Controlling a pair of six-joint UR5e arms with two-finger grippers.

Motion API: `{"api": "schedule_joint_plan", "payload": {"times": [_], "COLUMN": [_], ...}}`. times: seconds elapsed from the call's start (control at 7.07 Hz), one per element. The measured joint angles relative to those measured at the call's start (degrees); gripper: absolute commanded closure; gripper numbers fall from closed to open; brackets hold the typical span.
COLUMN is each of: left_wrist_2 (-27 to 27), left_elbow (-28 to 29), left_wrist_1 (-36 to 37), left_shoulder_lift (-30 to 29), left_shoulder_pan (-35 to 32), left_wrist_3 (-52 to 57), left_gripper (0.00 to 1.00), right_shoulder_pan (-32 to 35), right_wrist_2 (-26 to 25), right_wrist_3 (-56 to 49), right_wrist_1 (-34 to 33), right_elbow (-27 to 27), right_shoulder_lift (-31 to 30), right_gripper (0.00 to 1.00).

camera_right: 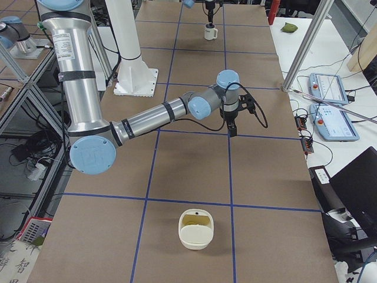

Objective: Left arm hands cup to right arm to dump lemon

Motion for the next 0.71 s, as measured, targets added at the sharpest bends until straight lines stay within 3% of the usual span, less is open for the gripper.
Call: {"api": "schedule_joint_plan", "payload": {"times": [0.28,0.71], "left_wrist_2": [-2.9,-6.9], "left_elbow": [-1.3,-1.7], "left_wrist_1": [1.1,7.3], "left_shoulder_lift": [0.0,1.7], "left_shoulder_pan": [-1.6,-9.8], "left_wrist_3": [0.9,12.5], "left_gripper": [0.00,0.00], "right_shoulder_pan": [2.0,10.2], "right_wrist_2": [0.0,0.0], "right_wrist_3": [-3.4,-23.8], "right_wrist_1": [-1.5,-13.8], "right_elbow": [0.1,0.1], "right_shoulder_lift": [-0.6,-1.6], "right_gripper": [0.01,0.01]}}
